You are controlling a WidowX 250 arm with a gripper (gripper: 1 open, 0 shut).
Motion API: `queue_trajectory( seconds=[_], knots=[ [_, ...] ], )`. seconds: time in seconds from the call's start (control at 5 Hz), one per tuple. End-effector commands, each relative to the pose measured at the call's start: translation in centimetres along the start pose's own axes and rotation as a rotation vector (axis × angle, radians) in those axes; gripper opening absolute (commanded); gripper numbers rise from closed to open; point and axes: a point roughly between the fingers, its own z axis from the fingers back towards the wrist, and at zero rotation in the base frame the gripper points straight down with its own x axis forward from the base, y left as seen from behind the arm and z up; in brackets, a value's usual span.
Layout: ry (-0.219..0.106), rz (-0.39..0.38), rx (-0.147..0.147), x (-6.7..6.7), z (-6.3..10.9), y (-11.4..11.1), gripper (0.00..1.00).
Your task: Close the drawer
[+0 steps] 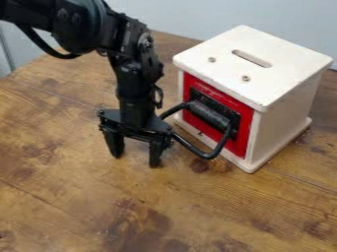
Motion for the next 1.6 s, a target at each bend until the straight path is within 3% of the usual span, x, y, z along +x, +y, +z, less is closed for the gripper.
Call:
queue_trajectory(
  seconds=[0.0, 0.6, 0.8, 1.0, 1.2, 1.4],
  knots=[
    [-0.104, -0.098, -0.049, 0.5, 2.2, -4.3, 1.0],
    [-0.109, -0.24, -0.06, 2.0, 3.5, -3.0, 1.0],
    [-0.119, -0.181, -0.045, 2.5, 3.3, -4.0, 1.0],
    [-0.138, -0.244, -0.06, 0.8, 4.2, -4.5, 1.0],
    [-0.137, -0.307, -0.071, -0.7, 5.1, -5.0, 1.0],
    [-0.084, -0.369, -0.068, -0.7, 6.1, -4.8, 1.0]
  ],
)
